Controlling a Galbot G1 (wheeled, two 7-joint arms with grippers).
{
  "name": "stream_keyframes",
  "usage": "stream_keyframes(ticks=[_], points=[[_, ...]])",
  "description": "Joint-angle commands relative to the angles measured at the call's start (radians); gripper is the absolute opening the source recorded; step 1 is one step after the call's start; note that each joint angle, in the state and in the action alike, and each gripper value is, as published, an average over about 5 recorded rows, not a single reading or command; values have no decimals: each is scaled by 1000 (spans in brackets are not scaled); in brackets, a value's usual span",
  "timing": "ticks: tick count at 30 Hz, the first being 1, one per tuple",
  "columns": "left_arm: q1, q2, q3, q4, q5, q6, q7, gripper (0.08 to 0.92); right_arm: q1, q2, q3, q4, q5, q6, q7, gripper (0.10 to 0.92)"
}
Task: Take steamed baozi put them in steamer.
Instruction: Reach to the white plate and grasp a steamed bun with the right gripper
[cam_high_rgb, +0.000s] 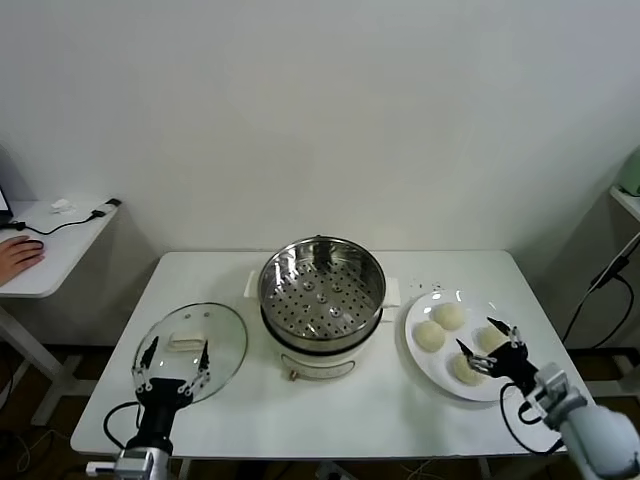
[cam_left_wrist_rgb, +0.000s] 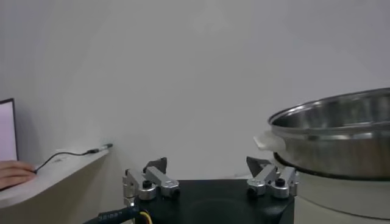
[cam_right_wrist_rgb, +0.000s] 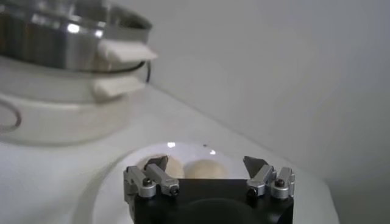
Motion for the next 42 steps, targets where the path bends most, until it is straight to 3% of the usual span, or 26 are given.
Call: stream_keyframes(ticks=[1, 8, 20, 32, 42], points=[[16, -4, 10, -2, 16, -13, -10, 823, 235, -298, -155, -125, -95, -43, -253, 823], [26, -8, 5, -4, 2, -20, -20, 823, 786, -397, -753, -288, -141, 22, -405, 823], [32, -2, -18, -11, -29, -5, -21, 823, 1233, -124, -1224, -653, -238, 151, -561, 823], [21, -5, -28, 9, -27, 8, -17, 823, 1318, 215, -1311, -987, -249, 212, -583, 823], [17, -3, -33, 23, -26, 12, -16, 823, 1272, 296, -1287, -1091, -283, 235, -577, 823]])
